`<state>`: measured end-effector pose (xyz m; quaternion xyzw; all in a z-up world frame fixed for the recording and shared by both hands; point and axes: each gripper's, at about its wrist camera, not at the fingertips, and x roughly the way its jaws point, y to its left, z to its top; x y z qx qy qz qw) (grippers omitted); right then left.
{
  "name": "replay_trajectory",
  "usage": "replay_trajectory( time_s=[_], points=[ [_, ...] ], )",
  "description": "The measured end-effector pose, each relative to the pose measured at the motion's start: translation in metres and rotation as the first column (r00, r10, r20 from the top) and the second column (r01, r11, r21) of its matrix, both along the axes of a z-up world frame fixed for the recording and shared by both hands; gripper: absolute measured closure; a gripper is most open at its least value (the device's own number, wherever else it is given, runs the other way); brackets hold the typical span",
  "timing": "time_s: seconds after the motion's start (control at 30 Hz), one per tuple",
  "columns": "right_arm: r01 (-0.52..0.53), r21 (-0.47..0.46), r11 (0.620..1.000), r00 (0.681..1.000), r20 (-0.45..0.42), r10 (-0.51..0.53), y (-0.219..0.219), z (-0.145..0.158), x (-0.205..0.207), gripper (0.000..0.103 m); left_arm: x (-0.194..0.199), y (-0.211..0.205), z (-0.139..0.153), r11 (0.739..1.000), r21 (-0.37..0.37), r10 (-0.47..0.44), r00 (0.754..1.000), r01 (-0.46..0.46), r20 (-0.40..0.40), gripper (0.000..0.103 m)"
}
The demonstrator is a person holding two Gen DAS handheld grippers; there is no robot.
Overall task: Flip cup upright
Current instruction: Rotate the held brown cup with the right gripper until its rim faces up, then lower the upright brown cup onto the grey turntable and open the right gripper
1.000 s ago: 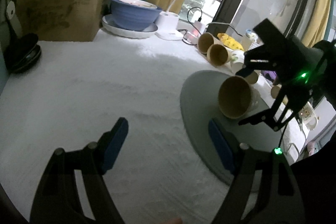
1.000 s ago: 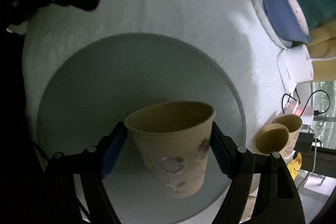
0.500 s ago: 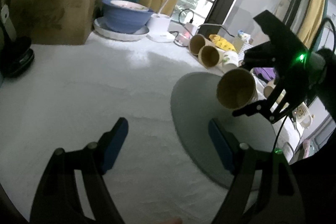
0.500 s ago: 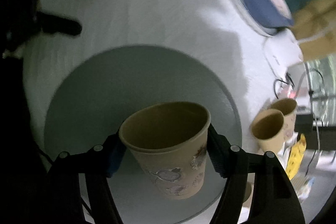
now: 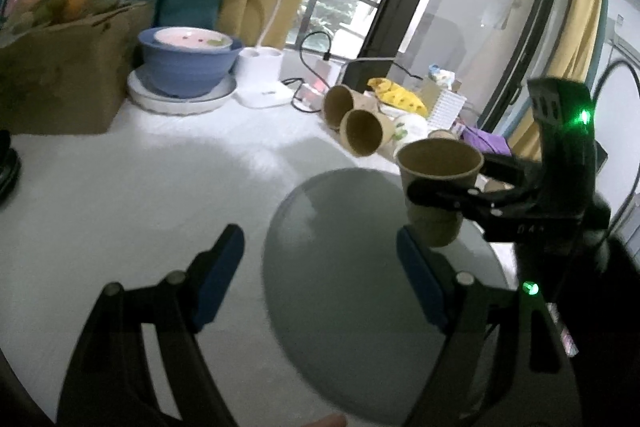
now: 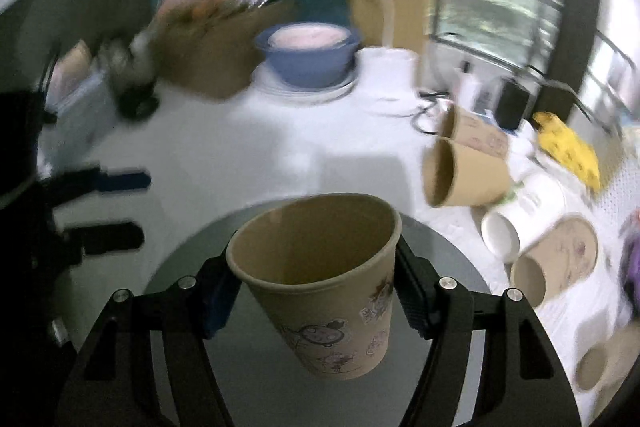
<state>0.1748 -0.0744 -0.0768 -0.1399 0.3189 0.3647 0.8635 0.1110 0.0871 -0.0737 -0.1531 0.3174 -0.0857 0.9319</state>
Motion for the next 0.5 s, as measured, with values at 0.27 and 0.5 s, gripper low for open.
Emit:
replay_trajectory(
  time_s=[0.27,0.5],
  points=[
    [0.121,0.155,0.98,0.993,-0.032,-0.118,-0.018,-0.015,0.02,0.032,0.027,-0.01,0.004,1.0,0.018,-0.006,1.0,0.006,-0.008,0.023],
    [0.121,0.171,0.978,0.993,-0.035,-0.117,-0.021,-0.021,0.026,0.031,0.036,-0.011,0.001,1.0,-0.01,0.003,1.0,-0.003,-0.016,0.023]
  ],
)
